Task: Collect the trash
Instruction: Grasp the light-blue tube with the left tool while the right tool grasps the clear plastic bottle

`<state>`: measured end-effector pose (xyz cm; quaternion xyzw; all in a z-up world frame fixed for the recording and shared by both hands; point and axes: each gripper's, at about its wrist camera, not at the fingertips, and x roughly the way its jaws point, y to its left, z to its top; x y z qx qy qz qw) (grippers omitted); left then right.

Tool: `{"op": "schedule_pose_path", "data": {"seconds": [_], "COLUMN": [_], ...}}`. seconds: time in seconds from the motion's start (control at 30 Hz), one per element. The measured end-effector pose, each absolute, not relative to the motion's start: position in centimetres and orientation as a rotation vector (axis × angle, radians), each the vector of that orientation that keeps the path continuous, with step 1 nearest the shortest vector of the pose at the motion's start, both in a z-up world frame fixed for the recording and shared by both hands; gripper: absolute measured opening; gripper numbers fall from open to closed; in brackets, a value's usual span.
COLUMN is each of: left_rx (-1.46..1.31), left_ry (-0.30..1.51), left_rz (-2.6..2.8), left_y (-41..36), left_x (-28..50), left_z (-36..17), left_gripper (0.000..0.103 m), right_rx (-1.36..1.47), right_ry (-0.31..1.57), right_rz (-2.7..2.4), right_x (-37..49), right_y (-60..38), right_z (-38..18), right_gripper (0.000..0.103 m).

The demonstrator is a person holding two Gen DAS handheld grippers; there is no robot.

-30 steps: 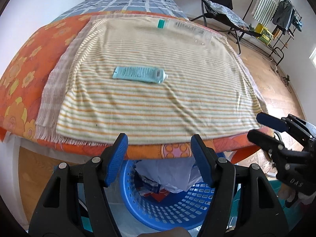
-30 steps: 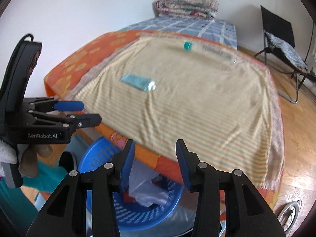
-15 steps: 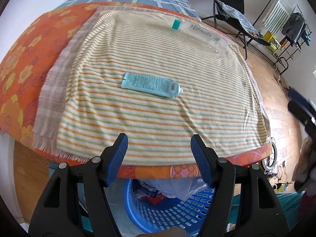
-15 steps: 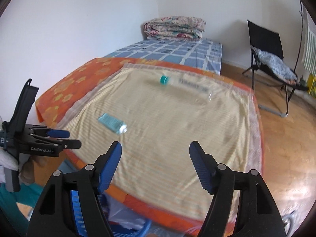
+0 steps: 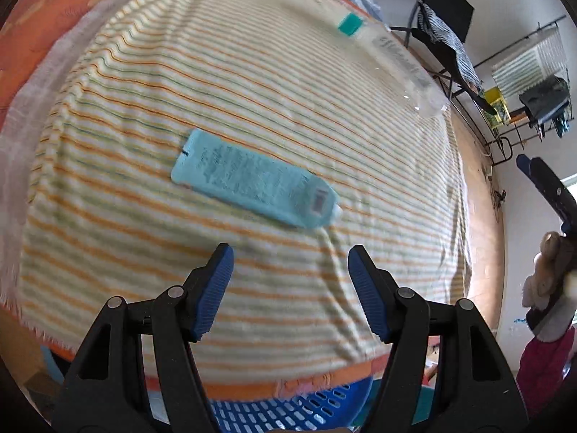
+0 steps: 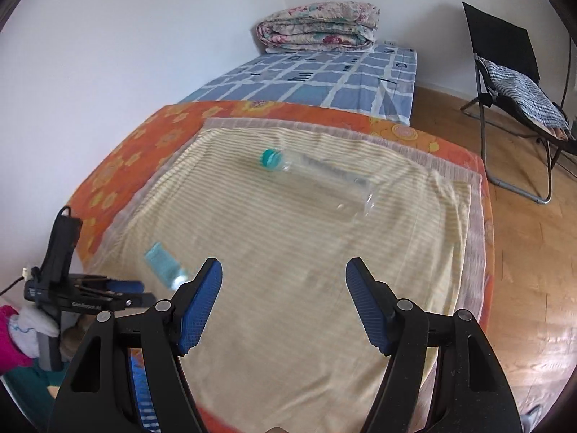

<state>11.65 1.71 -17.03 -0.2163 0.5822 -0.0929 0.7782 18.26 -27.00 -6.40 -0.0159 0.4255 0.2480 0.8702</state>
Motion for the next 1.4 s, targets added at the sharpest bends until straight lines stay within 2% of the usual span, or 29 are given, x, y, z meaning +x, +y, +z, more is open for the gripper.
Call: {"op": "schedule_pose_path", "data": {"seconds": [0.33, 0.57, 0.8, 1.03, 1.1, 1.23, 1.4], "left_rx": [-0.471, -0.355, -0.119, -0.111, -0.120, -0.114, -0.047], "left_ry": [1.211, 1.216, 1.198, 1.228, 1.234, 1.222, 1.211], "left_rz": [-0.212, -0.250, -0.342, -0.263, -0.246, -0.230, -0.216], "left_y": [2.8, 1.2, -4.7, -3.7, -3.5, -3.6, -4.5], "left_x": [16.7, 19.8, 18.9, 17.3, 17.4, 18.0, 18.5], "left_z": [-16.7, -16.8, -16.0, -16.5, -16.7, -16.7, -16.8], "left_gripper": [0.068, 0.068, 0.068, 0.068, 0.059, 0.055, 0.043], "right_rx": [-0.004, -0.067, -0.205, -0.357, -0.437, -0.552, -0.596], "right_ry": [0.939, 0.971, 0.999, 1.026, 1.032, 1.024, 1.023], "right_rz": [0.540, 0.543, 0.537, 0.565, 0.558, 0.543, 0.513], "right_x": [27.8, 32.1, 34.6, 35.4, 35.2, 34.6, 34.4], "right_y": [-26.1, -24.0, -21.7, -19.3, -18.3, -17.1, -16.7], "right_z": [-8.3, -9.6, -11.2, -13.4, -14.3, -15.4, -15.7], "right_gripper": [0.071, 0.071, 0.071, 0.071, 0.071, 0.071, 0.071]}}
